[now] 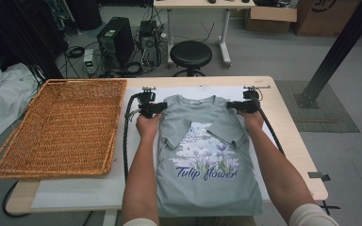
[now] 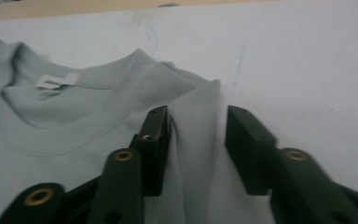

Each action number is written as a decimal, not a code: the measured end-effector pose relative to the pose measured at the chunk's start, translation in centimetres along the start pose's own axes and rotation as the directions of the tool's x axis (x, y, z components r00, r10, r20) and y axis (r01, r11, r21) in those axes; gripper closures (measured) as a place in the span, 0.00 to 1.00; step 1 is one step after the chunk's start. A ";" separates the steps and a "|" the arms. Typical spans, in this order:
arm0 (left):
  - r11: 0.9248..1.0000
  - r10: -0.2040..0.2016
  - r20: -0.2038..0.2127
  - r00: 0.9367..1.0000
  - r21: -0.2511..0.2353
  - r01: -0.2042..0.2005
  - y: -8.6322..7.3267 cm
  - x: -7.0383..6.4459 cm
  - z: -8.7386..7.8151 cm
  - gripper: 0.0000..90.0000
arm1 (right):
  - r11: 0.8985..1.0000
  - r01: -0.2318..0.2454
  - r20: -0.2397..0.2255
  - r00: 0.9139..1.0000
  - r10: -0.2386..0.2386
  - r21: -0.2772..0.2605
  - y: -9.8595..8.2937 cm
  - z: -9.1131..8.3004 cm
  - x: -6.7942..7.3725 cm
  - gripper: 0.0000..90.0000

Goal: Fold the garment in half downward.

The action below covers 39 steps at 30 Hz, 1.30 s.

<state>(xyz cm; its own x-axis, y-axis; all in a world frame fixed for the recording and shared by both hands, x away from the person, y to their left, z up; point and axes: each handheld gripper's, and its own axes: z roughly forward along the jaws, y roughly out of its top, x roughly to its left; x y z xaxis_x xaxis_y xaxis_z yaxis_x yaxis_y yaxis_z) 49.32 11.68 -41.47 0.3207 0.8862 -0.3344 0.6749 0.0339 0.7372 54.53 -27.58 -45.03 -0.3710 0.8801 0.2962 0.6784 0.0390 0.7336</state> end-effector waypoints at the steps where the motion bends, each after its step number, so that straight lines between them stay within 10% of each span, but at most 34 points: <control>1: 1.000 -0.007 0.008 1.000 -0.009 0.008 0.1 0.0 -0.2 0.95 | 1.000 0.021 0.032 0.999 -0.021 -0.002 -0.1 0.0 0.2 0.75; 2: 1.000 -0.010 0.013 1.000 -0.013 0.010 0.1 0.0 -0.3 0.95 | 1.000 0.027 0.035 0.999 -0.027 0.014 0.0 -0.1 0.3 0.92; 7: 0.998 -0.034 0.055 0.998 -0.043 0.036 0.4 0.0 -1.0 0.95 | 0.998 0.043 -0.041 0.998 -0.042 0.038 0.1 -0.9 0.5 0.97; 21: 0.992 -0.005 0.220 0.975 -0.125 0.034 -1.6 -1.5 -8.3 0.95 | 0.973 0.142 -0.172 0.970 -0.174 -0.181 -0.3 -10.2 2.3 0.97; 39: 0.989 0.081 0.351 0.933 -0.142 -0.032 -13.6 -4.3 -15.6 0.95 | 0.928 0.287 -0.266 0.899 -0.347 -0.239 -12.9 -21.7 6.2 0.97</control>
<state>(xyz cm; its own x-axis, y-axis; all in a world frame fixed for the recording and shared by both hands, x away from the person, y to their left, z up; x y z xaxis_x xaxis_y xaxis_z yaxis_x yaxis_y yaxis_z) 28.40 14.58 -40.92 0.5870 0.6670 -0.4588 0.5631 0.0707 0.8234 29.70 -32.90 -39.37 -0.7379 0.6519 0.1747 0.3713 0.1760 0.9117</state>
